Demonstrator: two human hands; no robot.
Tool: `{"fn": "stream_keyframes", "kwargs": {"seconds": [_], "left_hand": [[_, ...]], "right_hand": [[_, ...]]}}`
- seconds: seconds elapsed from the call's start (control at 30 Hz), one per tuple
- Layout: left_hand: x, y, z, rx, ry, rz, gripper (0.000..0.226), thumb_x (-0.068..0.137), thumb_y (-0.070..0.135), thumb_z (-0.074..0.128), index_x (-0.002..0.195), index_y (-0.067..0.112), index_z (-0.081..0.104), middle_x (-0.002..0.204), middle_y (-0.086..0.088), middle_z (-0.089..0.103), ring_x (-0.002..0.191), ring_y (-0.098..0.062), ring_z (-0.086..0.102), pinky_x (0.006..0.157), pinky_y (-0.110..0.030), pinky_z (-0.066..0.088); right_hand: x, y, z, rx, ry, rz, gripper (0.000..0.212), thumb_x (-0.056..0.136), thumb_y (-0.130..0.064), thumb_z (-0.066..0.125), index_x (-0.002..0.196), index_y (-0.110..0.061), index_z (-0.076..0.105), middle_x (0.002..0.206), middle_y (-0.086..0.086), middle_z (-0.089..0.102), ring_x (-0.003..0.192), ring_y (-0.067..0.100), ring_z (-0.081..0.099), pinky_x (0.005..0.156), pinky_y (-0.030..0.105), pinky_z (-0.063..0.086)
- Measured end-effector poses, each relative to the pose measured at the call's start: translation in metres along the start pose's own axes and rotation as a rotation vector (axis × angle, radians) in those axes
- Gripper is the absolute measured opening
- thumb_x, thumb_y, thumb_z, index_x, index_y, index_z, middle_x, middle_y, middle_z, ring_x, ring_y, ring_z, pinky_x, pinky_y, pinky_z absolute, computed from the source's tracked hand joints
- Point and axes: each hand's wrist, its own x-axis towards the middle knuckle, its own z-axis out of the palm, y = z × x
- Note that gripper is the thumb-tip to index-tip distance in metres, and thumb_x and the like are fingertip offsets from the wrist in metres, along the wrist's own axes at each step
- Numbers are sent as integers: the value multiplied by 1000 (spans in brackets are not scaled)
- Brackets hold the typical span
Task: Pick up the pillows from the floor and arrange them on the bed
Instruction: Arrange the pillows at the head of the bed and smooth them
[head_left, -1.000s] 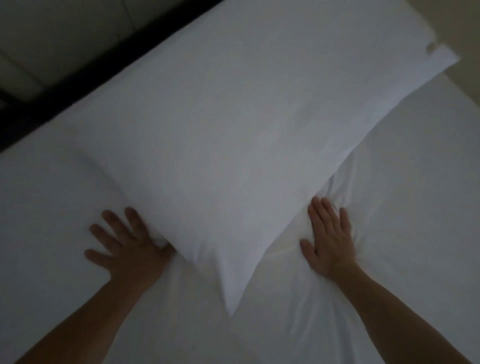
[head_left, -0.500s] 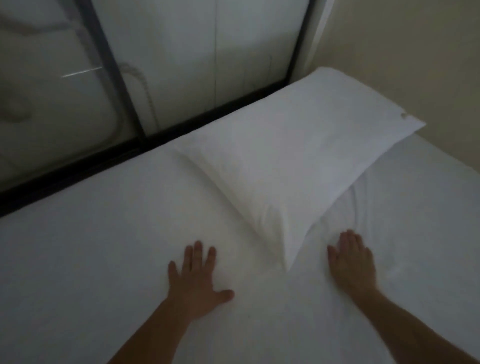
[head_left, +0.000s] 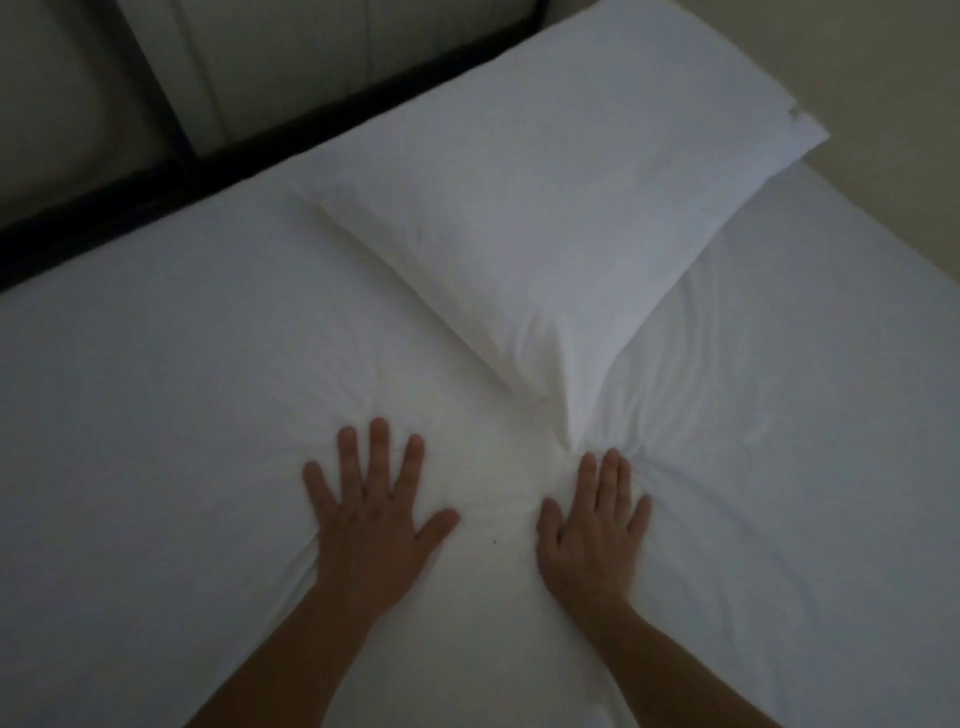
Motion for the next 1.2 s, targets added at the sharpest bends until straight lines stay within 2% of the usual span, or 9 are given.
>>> {"fn": "stream_keyframes", "kwargs": {"seconds": [0.3, 0.4, 0.47, 0.57, 0.7, 0.9, 1.03, 1.13, 1.2], "left_hand": [[-11, 24, -38, -164, -322, -103, 73, 87, 69, 13, 149, 32, 5, 161, -7, -8, 145, -35, -13, 110, -63, -9], [-41, 66, -89, -776, -590, -142, 61, 94, 60, 15, 144, 29, 33, 155, -1, 30, 143, -24, 22, 116, -47, 15], [-77, 74, -132, -1174, -644, -228, 68, 86, 70, 21, 110, 30, 70, 110, 14, 67, 112, -13, 57, 90, -13, 39], [-127, 60, -184, -1429, -625, -10, 56, 66, 83, 44, 83, 40, 76, 82, 18, 75, 83, 0, 69, 65, -6, 47], [-179, 57, -212, -1174, -486, 141, 69, 41, 71, 79, 101, 41, 69, 94, 21, 73, 88, 3, 67, 80, -25, 50], [-220, 55, -227, -968, -183, 35, 39, 57, 67, 72, 84, 41, 65, 86, 19, 71, 80, -2, 66, 71, -28, 49], [-228, 68, -227, -908, -51, 0, 47, 70, 64, 68, 92, 23, 69, 92, -4, 73, 86, -24, 66, 79, -39, 52], [-233, 73, -232, -895, -1, -37, 50, 70, 70, 62, 85, 22, 68, 87, -5, 71, 84, -27, 65, 75, -38, 50], [-238, 73, -237, -892, 45, -51, 52, 74, 69, 58, 86, 20, 68, 90, -7, 71, 86, -28, 64, 77, -38, 49]], "right_hand": [[4, 5, 16, -79, 11, 54, 73, 86, -53, 43, 146, -14, 27, 155, 13, 29, 143, 26, 17, 112, 55, 11], [-2, 0, 5, -132, -67, 68, 67, 95, -44, 43, 150, -15, 18, 159, 13, 18, 146, 26, 10, 113, 58, 13], [-6, -6, -13, -174, -147, 89, 64, 99, -41, 33, 151, -15, 7, 161, 12, 6, 147, 26, 2, 114, 57, 11], [-14, -6, -52, -116, -246, 26, 63, 98, -43, 26, 151, -12, 9, 160, 11, 8, 146, 26, 6, 113, 52, 17], [-45, 0, -115, 115, -516, -81, 52, 100, -38, 29, 142, -7, 33, 150, 16, 34, 137, 27, 33, 110, 43, 30], [-135, 54, -199, 817, -883, 82, 81, 81, -82, 24, 123, -25, 63, 123, 4, 65, 112, 25, 60, 97, 41, 41], [-202, 90, -211, 930, -918, 45, 84, 68, -88, 40, 120, -26, 65, 125, -3, 65, 116, 14, 58, 103, 33, 38], [-235, 94, -227, 938, -829, 35, 75, 57, -87, 56, 103, -29, 70, 109, -16, 70, 97, 2, 65, 82, 16, 46], [-254, 106, -241, 846, -767, -52, 77, 56, -80, 63, 118, -35, 57, 115, -22, 61, 91, -6, 61, 78, 18, 47]]}}
